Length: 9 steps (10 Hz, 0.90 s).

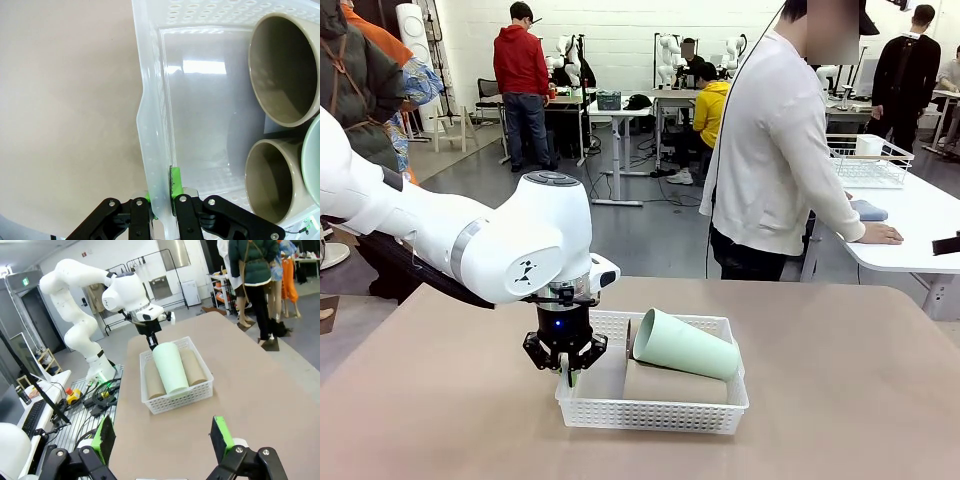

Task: Clean and organize the cups into the basket.
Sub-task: Move the Organizing basket back to the left side of the table.

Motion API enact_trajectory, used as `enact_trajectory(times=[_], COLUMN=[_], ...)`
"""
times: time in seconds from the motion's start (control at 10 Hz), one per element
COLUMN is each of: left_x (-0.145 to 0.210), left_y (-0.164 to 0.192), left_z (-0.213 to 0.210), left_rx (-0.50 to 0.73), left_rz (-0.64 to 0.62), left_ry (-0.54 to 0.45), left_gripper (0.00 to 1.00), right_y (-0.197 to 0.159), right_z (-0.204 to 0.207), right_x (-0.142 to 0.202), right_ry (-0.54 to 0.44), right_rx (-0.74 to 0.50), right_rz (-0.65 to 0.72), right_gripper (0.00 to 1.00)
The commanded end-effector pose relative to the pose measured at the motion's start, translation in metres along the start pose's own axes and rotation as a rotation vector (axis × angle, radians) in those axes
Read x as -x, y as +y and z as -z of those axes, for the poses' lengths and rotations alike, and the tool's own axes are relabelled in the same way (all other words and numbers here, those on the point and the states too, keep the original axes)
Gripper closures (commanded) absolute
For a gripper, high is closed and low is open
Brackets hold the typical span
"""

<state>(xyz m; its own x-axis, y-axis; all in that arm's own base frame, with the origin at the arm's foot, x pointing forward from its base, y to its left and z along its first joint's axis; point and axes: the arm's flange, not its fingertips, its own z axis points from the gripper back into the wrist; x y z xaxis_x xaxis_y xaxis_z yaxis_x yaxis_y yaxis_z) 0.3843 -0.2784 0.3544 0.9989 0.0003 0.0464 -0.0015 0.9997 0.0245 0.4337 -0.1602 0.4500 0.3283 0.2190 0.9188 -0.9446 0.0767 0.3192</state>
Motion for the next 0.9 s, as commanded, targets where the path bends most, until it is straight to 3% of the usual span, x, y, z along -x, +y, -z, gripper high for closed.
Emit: enact_trajectory(times=[0.0, 0.2, 0.6, 0.8], left_x=[0.0, 0.0, 0.0, 0.0], left_y=[-0.001, -0.001, -0.001, -0.001], left_z=[-0.002, -0.002, -0.002, -0.002], left_rx=[-0.002, -0.002, -0.002, -0.002], left_rz=[-0.004, -0.004, -0.004, -0.004], left_ry=[-0.007, -0.007, -0.007, -0.007], left_gripper=[1.0, 1.0, 1.0, 1.0], right_y=[-0.007, 0.003, 0.06, 0.081], right_z=[-0.016, -0.034, -0.077, -0.091], right_x=[0.005, 0.019, 0.058, 0.072], right_ry=[-0.002, -0.003, 0.086, -0.022], right_rx=[-0.014, 0.041, 0.397, 0.41], right_rz=[0.058, 0.299, 0.581, 0.649], right_gripper=[0.0, 0.0, 0.0, 0.0])
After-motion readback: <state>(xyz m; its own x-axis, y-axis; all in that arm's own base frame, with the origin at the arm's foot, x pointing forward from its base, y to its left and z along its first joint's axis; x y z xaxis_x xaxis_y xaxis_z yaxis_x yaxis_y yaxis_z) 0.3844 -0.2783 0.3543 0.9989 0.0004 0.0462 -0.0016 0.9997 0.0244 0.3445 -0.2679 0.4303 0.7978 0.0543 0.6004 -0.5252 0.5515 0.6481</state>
